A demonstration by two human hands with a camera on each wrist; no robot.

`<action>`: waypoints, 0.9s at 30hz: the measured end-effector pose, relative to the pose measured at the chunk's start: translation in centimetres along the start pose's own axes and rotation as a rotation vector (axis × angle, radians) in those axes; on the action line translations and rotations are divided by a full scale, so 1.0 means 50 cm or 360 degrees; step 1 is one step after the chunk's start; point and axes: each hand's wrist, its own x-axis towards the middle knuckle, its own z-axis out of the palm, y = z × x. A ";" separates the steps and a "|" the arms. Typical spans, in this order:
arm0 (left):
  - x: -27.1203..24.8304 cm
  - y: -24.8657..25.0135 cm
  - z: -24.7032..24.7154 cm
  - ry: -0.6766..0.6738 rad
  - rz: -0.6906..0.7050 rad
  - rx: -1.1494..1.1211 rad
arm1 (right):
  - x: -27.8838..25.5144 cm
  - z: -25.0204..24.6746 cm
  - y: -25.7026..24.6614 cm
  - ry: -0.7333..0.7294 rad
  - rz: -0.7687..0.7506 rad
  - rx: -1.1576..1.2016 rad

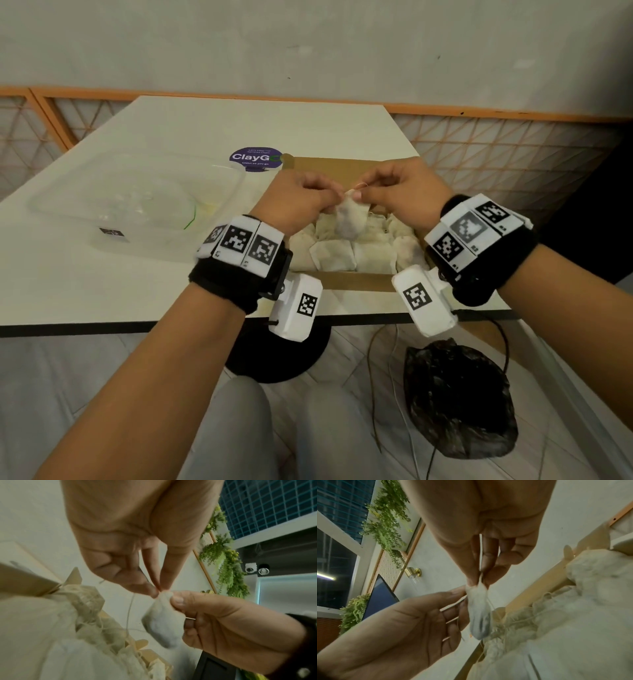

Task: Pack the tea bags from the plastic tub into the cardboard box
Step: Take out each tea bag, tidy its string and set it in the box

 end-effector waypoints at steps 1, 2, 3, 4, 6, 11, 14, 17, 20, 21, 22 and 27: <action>-0.003 -0.007 -0.003 0.0123 0.0011 -0.0082 | 0.003 -0.001 -0.002 0.0000 0.0023 0.0008; -0.007 -0.016 -0.008 0.0259 0.0018 -0.0157 | 0.004 0.000 -0.003 -0.0026 0.0039 0.0013; -0.012 -0.024 -0.014 0.0384 0.0010 -0.0227 | 0.002 0.004 -0.006 -0.0085 0.0055 0.0012; -0.020 -0.032 -0.020 0.0471 -0.0017 -0.0311 | 0.000 0.009 -0.009 -0.0168 0.0083 0.0010; -0.035 -0.041 -0.029 0.0507 -0.0108 -0.0503 | -0.004 0.024 -0.014 -0.0354 0.0155 0.0045; -0.064 -0.031 -0.045 0.0308 -0.0189 -0.0700 | 0.006 0.080 -0.016 -0.0668 0.0281 0.0110; -0.066 -0.019 -0.051 0.0246 -0.0152 -0.0600 | 0.015 0.110 -0.007 -0.0666 0.0285 -0.0042; -0.068 -0.014 -0.055 0.0266 -0.0067 -0.0392 | 0.021 0.119 0.001 -0.0579 0.0237 -0.0282; -0.074 -0.026 -0.058 0.0357 -0.0052 -0.0290 | 0.018 0.106 0.002 -0.0346 0.0156 -0.0344; -0.076 -0.033 -0.058 0.0382 -0.0082 -0.0309 | 0.012 0.098 0.001 -0.0287 0.0112 -0.0377; -0.078 -0.042 -0.058 0.0402 -0.0126 -0.0356 | 0.004 0.089 0.001 -0.0264 0.0061 -0.0405; -0.088 -0.065 -0.034 0.0385 -0.0567 -0.1027 | -0.043 0.083 0.005 -0.0466 0.0085 -0.0590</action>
